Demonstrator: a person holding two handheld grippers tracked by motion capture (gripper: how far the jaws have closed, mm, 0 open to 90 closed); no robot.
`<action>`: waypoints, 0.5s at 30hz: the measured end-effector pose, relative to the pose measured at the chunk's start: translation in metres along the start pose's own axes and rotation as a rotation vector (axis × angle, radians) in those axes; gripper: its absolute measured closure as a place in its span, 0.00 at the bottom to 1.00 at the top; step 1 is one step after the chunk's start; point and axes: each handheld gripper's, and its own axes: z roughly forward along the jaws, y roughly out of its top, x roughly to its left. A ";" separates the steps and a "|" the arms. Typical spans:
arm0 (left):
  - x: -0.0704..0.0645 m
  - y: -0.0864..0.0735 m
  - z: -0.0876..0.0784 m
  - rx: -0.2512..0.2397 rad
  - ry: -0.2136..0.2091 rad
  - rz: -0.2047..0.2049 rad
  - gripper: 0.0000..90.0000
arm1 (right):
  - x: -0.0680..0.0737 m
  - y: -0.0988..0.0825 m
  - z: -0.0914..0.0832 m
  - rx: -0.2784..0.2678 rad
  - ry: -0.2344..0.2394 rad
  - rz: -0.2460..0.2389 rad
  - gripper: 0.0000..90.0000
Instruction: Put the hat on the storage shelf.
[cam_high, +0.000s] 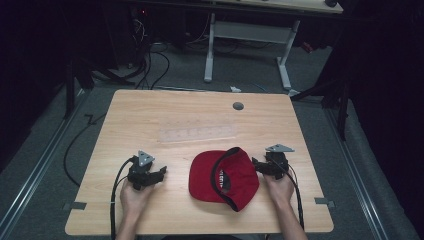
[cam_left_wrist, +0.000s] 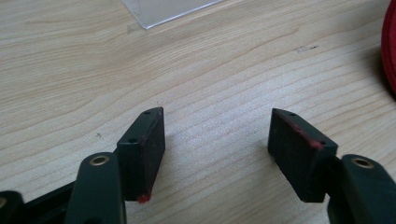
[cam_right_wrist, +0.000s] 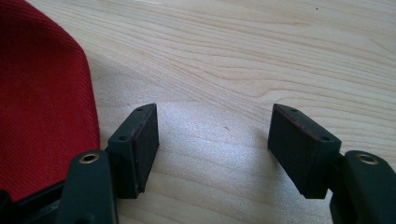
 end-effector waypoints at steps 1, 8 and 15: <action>0.000 0.000 0.000 0.000 -0.001 -0.001 0.40 | 0.000 0.000 0.000 0.000 0.000 0.000 0.38; -0.001 -0.001 0.000 0.007 -0.002 0.010 0.36 | 0.000 0.000 0.000 0.000 0.001 0.000 0.37; -0.001 -0.001 0.000 0.008 -0.002 0.010 0.35 | -0.002 0.000 0.000 -0.001 0.012 -0.003 0.37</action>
